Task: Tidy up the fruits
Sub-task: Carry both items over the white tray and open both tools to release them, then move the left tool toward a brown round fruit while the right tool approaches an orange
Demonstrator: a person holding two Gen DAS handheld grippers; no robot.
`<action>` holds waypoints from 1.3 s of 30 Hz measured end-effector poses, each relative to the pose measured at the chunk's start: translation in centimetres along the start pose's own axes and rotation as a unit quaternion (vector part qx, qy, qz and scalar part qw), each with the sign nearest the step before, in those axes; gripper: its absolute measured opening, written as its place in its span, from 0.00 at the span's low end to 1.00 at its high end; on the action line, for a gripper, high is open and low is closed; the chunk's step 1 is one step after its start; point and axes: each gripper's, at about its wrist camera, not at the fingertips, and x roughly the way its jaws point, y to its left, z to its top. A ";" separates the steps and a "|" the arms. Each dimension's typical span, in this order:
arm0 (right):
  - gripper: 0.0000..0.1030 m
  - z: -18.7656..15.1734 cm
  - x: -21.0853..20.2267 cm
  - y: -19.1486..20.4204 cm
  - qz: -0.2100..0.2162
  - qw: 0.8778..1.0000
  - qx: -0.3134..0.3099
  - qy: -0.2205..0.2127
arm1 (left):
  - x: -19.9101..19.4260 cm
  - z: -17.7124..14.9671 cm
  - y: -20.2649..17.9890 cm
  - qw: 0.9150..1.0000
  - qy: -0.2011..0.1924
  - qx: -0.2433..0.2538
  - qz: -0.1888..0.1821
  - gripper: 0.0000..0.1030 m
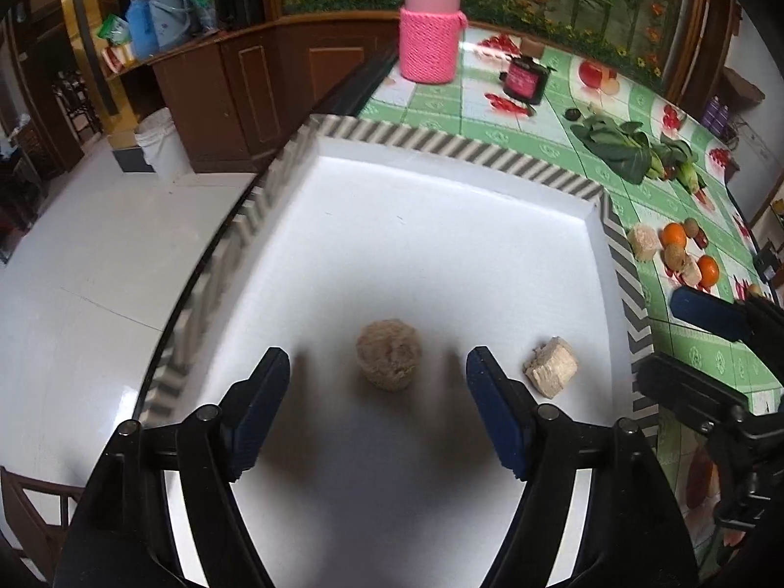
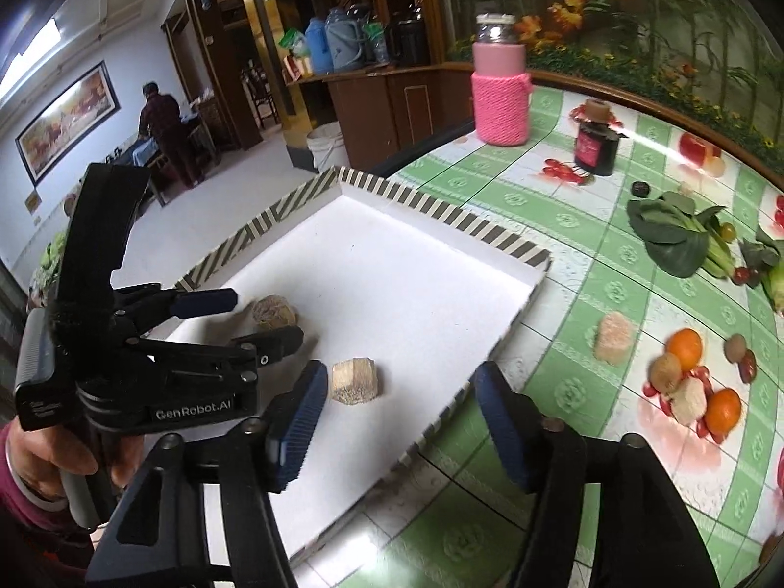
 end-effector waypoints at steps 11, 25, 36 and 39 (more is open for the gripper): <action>0.74 -3.4 -5.0 -4.5 -0.030 0.998 0.055 -0.028 | -3.3 -0.3 -4.1 0.999 -0.029 0.020 -0.021 0.72; 0.80 -9.7 -12.2 -15.3 -0.116 0.983 0.136 -0.043 | -4.2 0.0 -14.8 0.991 -0.011 0.082 -0.105 0.72; 0.60 -5.9 -7.3 -18.2 -0.098 0.991 0.096 -0.010 | -0.7 2.1 -19.2 0.987 0.024 0.114 -0.108 0.72; 0.60 -5.0 -5.6 -18.6 -0.094 0.991 0.090 -0.001 | 0.1 3.0 -19.4 0.986 0.025 0.121 -0.110 0.72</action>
